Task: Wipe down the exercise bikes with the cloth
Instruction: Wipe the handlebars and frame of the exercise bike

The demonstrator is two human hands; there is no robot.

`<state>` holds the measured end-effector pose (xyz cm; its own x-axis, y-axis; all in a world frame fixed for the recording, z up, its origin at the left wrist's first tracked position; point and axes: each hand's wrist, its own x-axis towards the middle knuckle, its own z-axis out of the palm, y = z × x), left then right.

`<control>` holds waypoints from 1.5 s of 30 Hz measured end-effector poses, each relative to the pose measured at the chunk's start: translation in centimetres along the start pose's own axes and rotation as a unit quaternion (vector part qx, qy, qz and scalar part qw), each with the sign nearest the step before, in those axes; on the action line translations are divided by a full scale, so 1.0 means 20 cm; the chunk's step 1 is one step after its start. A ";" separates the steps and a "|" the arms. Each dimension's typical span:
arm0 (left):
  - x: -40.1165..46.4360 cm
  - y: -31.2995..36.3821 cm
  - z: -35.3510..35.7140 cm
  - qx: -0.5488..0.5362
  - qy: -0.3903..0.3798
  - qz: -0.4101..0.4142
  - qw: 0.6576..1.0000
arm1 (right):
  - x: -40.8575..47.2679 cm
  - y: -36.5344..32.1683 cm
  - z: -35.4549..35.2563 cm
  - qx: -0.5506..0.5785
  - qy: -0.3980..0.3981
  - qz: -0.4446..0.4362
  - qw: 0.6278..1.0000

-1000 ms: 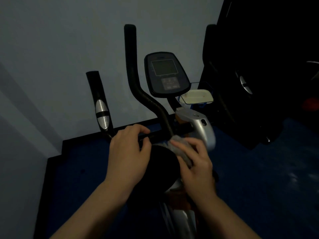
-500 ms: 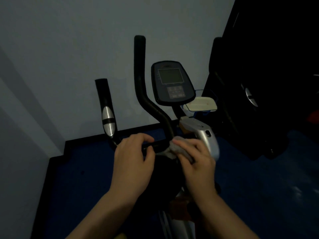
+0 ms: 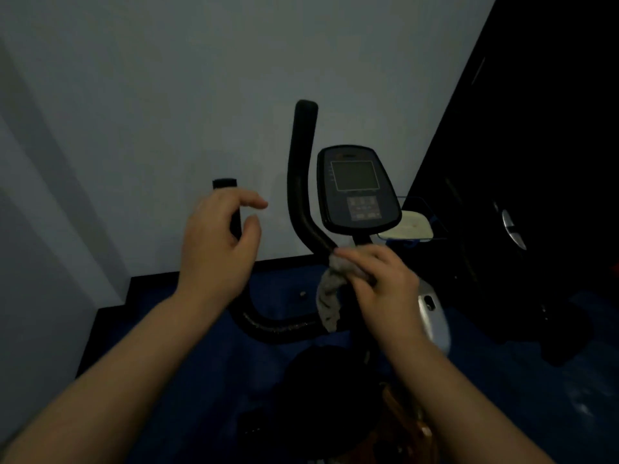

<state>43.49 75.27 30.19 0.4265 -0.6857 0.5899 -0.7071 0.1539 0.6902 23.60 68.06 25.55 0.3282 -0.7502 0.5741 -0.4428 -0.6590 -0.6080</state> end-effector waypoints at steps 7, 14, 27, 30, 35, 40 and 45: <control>0.19 -0.20 0.10 0.103 -0.054 0.036 0.993 | 0.02 -0.03 -0.01 -0.042 -0.036 -0.021 0.998; 0.18 -0.20 0.12 0.103 -0.024 0.019 0.994 | 0.22 -0.11 0.14 -0.048 -0.002 -0.037 0.998; 0.20 -0.21 0.11 0.090 0.009 0.031 0.995 | 0.43 -0.22 0.22 -0.032 0.005 0.041 0.999; 0.20 -0.21 0.08 0.085 -0.004 0.031 0.996 | 0.49 -0.22 0.25 -0.016 0.032 0.045 0.998; 0.21 -0.22 0.08 0.067 -0.003 0.030 0.997 | 0.28 -0.19 0.18 -0.040 0.056 0.038 0.997; 0.21 -0.23 0.08 0.066 -0.004 0.043 0.997 | 0.54 -0.21 0.30 -0.045 0.078 0.029 0.995; 0.21 -0.24 0.07 0.063 -0.012 0.044 0.997 | 0.48 -0.21 0.28 -0.008 0.085 0.071 0.994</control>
<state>47.88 70.63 28.87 0.3477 -0.6909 0.6339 -0.8069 0.1238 0.5775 33.18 63.33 30.51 0.1161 -0.8141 0.5689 -0.4876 -0.5457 -0.6815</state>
